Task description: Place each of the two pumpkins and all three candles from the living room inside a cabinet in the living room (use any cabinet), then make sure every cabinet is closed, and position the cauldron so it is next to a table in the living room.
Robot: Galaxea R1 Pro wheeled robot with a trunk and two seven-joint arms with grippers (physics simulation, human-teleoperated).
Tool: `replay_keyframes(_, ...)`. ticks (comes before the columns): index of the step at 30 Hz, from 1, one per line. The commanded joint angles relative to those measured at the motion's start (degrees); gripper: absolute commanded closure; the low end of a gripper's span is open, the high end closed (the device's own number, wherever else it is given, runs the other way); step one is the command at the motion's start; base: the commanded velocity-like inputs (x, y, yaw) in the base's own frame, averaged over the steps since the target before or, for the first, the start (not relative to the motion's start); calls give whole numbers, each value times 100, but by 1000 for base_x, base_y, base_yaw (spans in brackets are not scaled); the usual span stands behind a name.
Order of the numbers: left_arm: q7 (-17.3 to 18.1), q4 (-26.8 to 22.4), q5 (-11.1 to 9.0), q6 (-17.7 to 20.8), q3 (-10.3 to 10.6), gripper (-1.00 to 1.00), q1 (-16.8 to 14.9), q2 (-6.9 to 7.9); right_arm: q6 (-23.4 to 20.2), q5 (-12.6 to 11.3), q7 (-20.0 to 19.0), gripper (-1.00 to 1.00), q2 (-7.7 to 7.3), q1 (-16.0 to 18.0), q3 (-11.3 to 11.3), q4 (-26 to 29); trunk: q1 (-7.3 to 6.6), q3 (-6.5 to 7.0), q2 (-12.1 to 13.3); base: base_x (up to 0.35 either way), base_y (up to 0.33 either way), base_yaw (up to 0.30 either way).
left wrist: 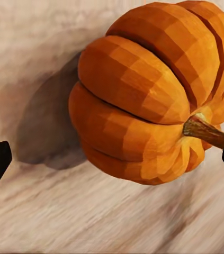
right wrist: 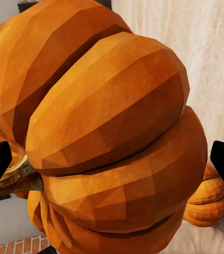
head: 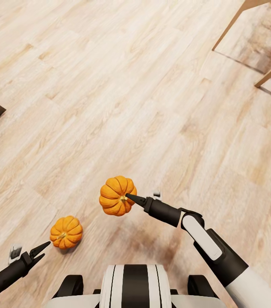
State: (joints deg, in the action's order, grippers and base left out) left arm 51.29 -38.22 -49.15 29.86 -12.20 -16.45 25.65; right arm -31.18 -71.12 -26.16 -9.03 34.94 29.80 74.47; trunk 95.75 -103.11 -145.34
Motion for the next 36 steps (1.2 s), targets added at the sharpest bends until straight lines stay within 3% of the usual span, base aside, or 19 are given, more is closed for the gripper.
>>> replay_keyframes(1,4,-2,-34,46,-7,-100,1,1,-20,-47,-3,100,-4,4,8,-2,0,-2,-1,42,-156,0)
replay_keyframes(36,4,7,-39,46,-11,-100,1,1,-20,-45,-3,100,-2,4,8,-20,0,-2,-1,46,-35,0)
